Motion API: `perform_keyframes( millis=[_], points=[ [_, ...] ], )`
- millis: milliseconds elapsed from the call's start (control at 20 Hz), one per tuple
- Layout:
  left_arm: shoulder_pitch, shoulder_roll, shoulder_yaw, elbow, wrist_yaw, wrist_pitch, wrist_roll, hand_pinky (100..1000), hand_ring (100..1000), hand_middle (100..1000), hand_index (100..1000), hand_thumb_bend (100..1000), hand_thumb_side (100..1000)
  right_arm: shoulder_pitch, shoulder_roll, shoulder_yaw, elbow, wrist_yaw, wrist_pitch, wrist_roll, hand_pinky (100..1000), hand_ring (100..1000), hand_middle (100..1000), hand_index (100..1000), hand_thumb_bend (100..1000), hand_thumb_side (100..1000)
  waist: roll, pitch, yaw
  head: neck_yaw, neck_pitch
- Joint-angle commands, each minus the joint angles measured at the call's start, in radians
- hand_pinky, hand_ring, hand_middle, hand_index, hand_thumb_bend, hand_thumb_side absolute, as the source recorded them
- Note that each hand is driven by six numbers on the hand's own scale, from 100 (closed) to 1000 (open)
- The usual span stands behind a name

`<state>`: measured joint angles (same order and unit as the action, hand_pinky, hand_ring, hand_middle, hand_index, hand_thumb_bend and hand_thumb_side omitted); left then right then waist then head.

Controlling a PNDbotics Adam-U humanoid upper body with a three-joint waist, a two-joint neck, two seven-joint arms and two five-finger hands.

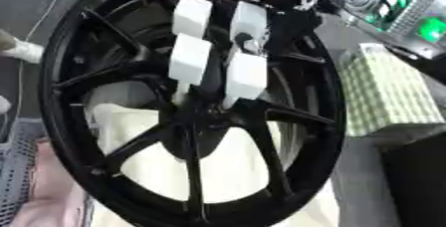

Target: Pull the pin out of the wheel hub.

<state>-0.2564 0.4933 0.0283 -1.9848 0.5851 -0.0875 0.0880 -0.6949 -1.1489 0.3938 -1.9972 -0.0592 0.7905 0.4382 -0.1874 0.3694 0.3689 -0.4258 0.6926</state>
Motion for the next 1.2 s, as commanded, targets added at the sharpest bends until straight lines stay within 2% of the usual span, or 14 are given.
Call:
perform_keyframes(
  millis=[50, 250, 500, 600, 1050, 1200],
  points=[
    [-0.005, 0.015, 0.002, -0.015, 0.001, -0.001, -0.005, 789, 647, 634, 793, 146, 728, -0.008, -0.033, -0.018, -0.003, -0.017, 0.089, 0.059, 660, 668, 525, 709, 100, 186, 0.012, -0.016, -0.005, -0.006, -0.003],
    [-0.005, 0.016, 0.001, -0.015, 0.002, -0.001, -0.005, 789, 647, 634, 793, 147, 727, -0.011, -0.033, -0.02, -0.003, -0.03, 0.094, 0.034, 647, 625, 489, 674, 100, 100, 0.012, -0.018, -0.007, -0.009, 0.001],
    [-0.003, 0.016, 0.002, -0.015, 0.005, 0.0, -0.006, 790, 648, 635, 793, 148, 726, -0.019, -0.032, -0.02, -0.003, -0.039, 0.098, 0.015, 591, 552, 422, 593, 100, 100, 0.013, -0.021, -0.009, -0.012, 0.005],
    [-0.003, 0.016, 0.002, -0.015, 0.006, 0.0, -0.006, 790, 648, 635, 794, 149, 727, -0.02, -0.033, -0.02, -0.003, -0.041, 0.097, 0.016, 570, 536, 417, 522, 100, 100, 0.013, -0.022, -0.009, -0.013, 0.005],
    [-0.002, 0.018, 0.001, -0.015, 0.008, 0.003, -0.008, 790, 650, 636, 794, 150, 727, -0.04, -0.028, -0.02, -0.003, -0.06, 0.104, -0.004, 533, 480, 366, 454, 100, 100, 0.012, -0.026, -0.01, -0.016, 0.008],
    [-0.002, 0.019, 0.001, -0.015, 0.009, 0.002, -0.008, 790, 650, 636, 794, 150, 724, -0.055, -0.026, -0.017, -0.003, -0.054, 0.113, -0.001, 507, 432, 319, 410, 100, 100, 0.011, -0.031, -0.01, -0.018, 0.011]
  ],
)
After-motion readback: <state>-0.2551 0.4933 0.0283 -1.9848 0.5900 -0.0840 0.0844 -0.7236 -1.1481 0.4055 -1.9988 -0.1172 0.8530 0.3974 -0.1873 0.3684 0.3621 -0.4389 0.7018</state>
